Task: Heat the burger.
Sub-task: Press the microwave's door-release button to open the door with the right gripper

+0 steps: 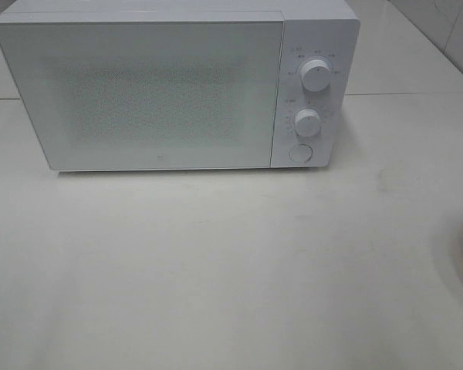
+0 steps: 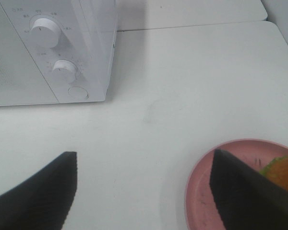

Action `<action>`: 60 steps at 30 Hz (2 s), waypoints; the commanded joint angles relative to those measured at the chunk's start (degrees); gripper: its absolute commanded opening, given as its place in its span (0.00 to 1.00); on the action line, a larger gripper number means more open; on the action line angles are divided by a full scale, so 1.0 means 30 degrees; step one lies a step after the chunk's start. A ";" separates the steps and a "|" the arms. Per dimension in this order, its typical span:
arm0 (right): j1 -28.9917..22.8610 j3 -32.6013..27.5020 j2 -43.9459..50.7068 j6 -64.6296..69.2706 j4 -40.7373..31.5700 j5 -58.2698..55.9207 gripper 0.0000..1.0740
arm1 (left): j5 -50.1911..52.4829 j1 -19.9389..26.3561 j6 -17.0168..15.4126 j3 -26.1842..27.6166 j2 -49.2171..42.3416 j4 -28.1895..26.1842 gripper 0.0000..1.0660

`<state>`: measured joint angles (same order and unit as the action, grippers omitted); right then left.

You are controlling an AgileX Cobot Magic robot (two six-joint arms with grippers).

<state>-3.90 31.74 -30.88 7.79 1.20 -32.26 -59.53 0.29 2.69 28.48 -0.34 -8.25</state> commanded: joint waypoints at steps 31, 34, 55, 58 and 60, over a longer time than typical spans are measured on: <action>0.0095 0.0076 -0.9721 -0.0038 -0.0095 1.2643 0.70 | 0.0095 -0.0057 -0.0019 -0.0038 -0.0363 -0.0095 0.92; 0.0095 -0.0573 -1.0256 -0.0153 -0.0210 1.4591 0.70 | 0.0095 -0.0057 -0.0019 -0.0038 -0.0363 -0.0095 0.92; -0.3705 -0.5042 -1.1803 -0.7315 -0.6398 2.3682 0.70 | 0.0095 -0.0057 -0.0019 -0.0038 -0.0363 -0.0095 0.92; -0.5367 -0.5195 -1.2892 -0.8957 -0.8594 2.5210 0.70 | 0.0095 -0.0057 -0.0019 -0.0038 -0.0363 -0.0095 0.92; -0.6188 -0.5195 -1.3598 -0.9759 -0.9855 2.6318 0.70 | 0.0095 -0.0057 -0.0019 -0.0038 -0.0363 -0.0095 0.92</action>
<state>-19.60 16.27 -69.56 -17.42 -22.98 41.77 -59.53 0.29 2.69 28.48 -0.34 -8.25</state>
